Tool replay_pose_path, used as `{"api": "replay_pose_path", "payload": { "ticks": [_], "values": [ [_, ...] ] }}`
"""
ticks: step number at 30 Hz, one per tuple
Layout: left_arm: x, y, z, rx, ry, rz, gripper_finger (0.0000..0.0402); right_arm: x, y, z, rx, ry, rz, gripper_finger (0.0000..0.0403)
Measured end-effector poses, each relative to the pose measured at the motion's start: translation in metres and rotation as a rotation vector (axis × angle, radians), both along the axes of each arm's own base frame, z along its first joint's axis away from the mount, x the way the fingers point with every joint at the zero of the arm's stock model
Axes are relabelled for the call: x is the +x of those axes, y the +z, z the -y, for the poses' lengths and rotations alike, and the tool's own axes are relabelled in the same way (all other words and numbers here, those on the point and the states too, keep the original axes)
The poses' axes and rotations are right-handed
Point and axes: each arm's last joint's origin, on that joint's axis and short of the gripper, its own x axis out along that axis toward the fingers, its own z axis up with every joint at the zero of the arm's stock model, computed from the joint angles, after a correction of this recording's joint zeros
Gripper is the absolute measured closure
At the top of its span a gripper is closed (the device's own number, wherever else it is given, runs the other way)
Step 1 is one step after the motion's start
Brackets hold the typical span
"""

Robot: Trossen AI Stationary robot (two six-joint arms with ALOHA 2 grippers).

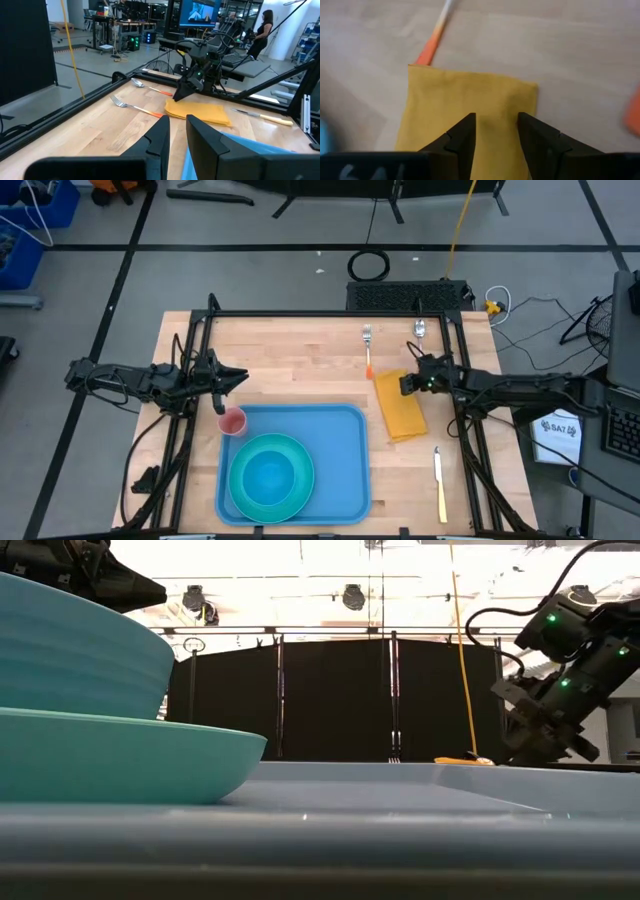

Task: Set up tray
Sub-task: Put the yellow napkin on the blue tray

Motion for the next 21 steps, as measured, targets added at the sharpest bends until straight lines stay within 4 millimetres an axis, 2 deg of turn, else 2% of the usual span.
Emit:
{"api": "replay_pose_path", "payload": {
  "ticks": [12, 15, 18, 21],
  "values": [
    [0.0, 0.0, 0.0, -0.002, 0.0, 0.001, 0.0334, 0.0021, -0.004, -0.0013, 0.044, 0.061, -0.023, 0.0281],
    [0.0, 0.0, 0.0, -0.002, 0.0, 0.001, 0.0334, 0.0017, -0.0043, -0.0013, 0.034, 0.071, -0.035, 0.0316],
    [0.0, 0.0, 0.0, -0.002, 0.0, 0.001, 0.0334, 0.0016, -0.0046, -0.0014, 0.016, 0.095, -0.05, 0.0378],
    [0.0, 0.0001, 0.0, -0.002, 0.0, 0.001, 0.0334, 0.001, -0.0048, -0.0009, -0.01, 0.096, -0.068, 0.0397]
  ]
}}
